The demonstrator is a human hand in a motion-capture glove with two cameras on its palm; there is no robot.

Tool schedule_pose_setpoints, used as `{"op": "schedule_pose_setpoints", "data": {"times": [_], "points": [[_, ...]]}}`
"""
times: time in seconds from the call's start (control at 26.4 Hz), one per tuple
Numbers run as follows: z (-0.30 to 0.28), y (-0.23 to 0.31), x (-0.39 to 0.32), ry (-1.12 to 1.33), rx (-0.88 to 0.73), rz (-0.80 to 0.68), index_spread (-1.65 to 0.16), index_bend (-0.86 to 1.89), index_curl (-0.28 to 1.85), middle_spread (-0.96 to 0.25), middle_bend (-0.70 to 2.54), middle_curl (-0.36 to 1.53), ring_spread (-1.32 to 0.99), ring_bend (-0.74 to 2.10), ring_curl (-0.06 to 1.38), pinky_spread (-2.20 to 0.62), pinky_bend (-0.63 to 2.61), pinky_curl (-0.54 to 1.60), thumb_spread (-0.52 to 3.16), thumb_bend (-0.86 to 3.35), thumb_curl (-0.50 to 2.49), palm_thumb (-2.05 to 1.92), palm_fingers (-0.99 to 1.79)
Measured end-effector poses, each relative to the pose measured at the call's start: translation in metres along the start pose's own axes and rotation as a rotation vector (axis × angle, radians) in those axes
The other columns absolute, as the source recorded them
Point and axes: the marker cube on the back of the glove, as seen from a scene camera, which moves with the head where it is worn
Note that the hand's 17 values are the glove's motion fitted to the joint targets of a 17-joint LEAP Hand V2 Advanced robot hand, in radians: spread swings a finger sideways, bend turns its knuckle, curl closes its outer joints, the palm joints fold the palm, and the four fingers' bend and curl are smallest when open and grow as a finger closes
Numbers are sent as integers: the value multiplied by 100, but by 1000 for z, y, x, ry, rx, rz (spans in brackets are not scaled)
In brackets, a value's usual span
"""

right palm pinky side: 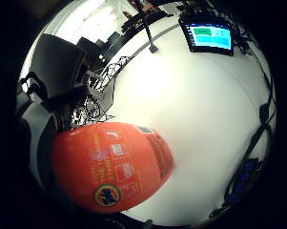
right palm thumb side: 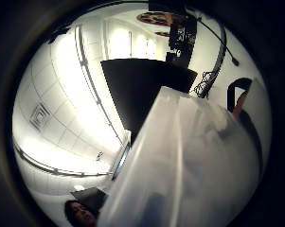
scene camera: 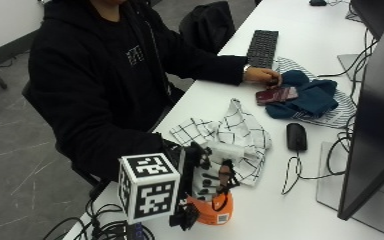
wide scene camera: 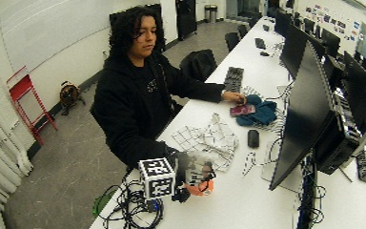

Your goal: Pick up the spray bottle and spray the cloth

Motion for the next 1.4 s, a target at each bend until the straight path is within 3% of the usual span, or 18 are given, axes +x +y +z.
{"op": "schedule_pose_setpoints", "data": {"times": [0.15,0.42,0.87,1.4], "points": [[-20,13,-32,106,-99,-45,-26,41,53,-21,66,55,-23,68,47,-30,45,41,46,-2,68,92,140],[-27,41,-91,410,-508,-46,-26,42,54,-20,66,55,-23,68,47,-30,45,41,42,-3,71,93,139],[54,84,-128,1096,-1051,-106,-25,42,56,-20,66,55,-23,68,47,-29,43,40,40,-3,74,92,137],[141,161,-76,1601,-1300,-241,-26,40,57,-20,65,55,-24,65,46,-27,42,39,42,-3,77,91,136]]}}
